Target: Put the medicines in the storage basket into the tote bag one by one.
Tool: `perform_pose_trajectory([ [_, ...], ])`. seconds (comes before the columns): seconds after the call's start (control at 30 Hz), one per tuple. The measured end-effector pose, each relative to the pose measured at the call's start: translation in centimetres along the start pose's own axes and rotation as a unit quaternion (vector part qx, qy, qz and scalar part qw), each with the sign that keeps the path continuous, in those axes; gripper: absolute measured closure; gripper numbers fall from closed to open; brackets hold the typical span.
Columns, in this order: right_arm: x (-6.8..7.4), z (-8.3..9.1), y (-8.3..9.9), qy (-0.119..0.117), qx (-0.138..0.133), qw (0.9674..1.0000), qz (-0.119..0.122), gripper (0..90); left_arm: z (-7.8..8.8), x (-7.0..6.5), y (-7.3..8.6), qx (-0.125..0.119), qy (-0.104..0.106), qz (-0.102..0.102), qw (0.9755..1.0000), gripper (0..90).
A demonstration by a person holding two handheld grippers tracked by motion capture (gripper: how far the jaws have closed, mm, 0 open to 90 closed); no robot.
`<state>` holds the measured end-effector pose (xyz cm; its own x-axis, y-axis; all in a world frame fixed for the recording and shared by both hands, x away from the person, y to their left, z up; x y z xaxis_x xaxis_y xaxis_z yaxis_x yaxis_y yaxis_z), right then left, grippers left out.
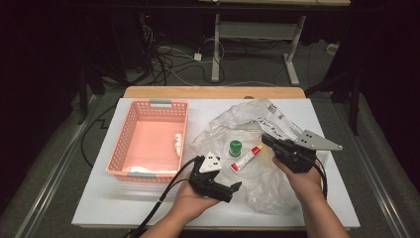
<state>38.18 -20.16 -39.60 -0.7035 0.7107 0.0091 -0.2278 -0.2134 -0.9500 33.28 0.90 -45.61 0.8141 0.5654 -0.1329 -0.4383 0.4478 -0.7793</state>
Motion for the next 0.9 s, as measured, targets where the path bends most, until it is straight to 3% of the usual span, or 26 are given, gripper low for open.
perform_pose_trajectory([
  [0.5,-0.1,0.3,0.0,0.002,-0.002,1.0,-0.003,90.0,3.7,1.5,1.7,-0.003,-0.025,0.015,0.9996,0.0],
  [0.9,-0.1,0.3,-0.1,0.003,-0.002,1.0,-0.003,90.0,7.0,4.2,2.7,-0.016,-0.062,0.04,0.9972,0.0],
])
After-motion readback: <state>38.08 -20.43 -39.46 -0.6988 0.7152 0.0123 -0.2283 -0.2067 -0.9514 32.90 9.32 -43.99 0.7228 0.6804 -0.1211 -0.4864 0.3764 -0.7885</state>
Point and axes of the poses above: each handheld gripper's, and its own axes: z roughly backward along the jaws, y roughly out of its underside, x roughly to its left, the point moved 5 cm from there along -z, roughly forward along the jaws, and after that the axes turned 5 degrees about x, right-handed, at the moved point
